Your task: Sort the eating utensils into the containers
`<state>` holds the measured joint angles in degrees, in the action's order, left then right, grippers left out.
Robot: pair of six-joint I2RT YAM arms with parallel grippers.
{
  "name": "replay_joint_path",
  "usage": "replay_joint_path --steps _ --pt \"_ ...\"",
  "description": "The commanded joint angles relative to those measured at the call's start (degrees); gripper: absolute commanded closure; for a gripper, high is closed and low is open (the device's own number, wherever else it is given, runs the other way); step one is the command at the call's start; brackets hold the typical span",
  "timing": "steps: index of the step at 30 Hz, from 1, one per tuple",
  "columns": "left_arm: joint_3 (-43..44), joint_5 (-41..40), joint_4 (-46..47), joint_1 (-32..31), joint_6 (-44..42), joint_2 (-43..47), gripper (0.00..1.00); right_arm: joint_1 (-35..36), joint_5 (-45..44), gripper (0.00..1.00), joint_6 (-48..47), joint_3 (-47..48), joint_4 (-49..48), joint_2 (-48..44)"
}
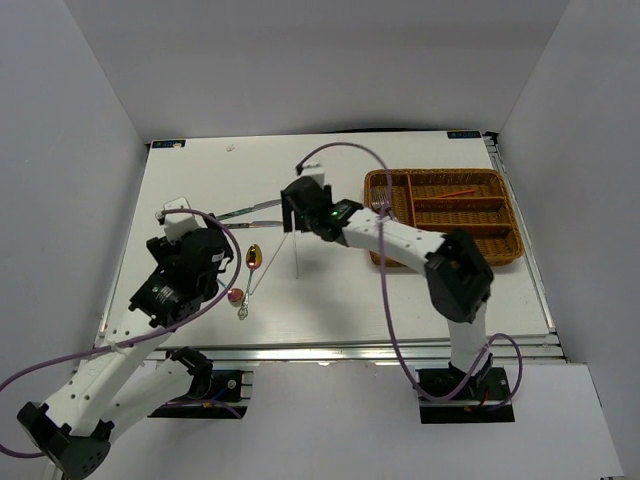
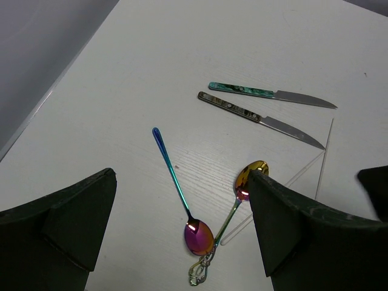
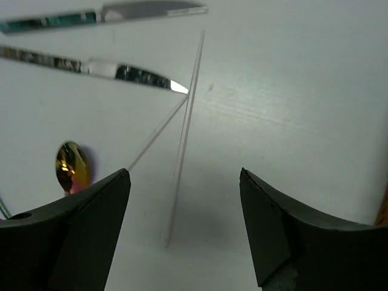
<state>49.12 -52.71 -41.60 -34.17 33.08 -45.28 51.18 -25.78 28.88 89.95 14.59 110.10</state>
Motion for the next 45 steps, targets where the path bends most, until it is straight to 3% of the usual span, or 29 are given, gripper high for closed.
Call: replay_joint_path --steps 1,4,14,19,22,27,28,31,37,45 --pt "0.1 -0.99 -0.14 0.42 0.49 1.33 0.02 3.31 -4.1 0.23 -2.17 6.54 10.62 5.53" --pt "0.27 -0.82 -0.32 0.51 0.58 1.24 0.02 3.58 -1.57 0.26 -1.02 8.84 12.92 9.24" --pt "0.27 -0.29 -0.23 0.51 0.49 2.91 0.02 3.67 5.83 0.53 -1.9 12.53 15.64 16.98" --pt "0.1 -0.03 0.03 0.51 0.32 3.97 0.02 3.49 5.83 0.56 -1.64 14.28 18.45 20.41" --pt "0.1 0.06 -0.14 0.51 0.32 4.32 0.02 2.61 7.06 0.63 -1.03 12.01 18.72 21.03" --pt "0.01 0.33 0.12 0.51 0.14 5.02 0.02 -0.02 7.76 0.83 1.88 0.61 16.8 16.74" --pt "0.01 0.41 0.21 0.51 0.06 5.11 0.02 -0.37 8.02 0.9 2.14 -0.64 16.18 16.29" --pt "0.01 0.76 0.3 0.51 -0.12 5.11 0.02 -1.43 6.8 1.0 2.49 -2.59 17.75 15.49" --pt "-0.17 1.12 0.47 0.51 -0.21 5.11 0.02 -4.42 9.76 1.0 1.53 -4.26 16.63 10.05" --pt "-0.08 0.85 0.3 0.51 -0.21 5.11 0.02 -11.88 17.77 1.0 3.45 -12.77 3.7 -9.1"
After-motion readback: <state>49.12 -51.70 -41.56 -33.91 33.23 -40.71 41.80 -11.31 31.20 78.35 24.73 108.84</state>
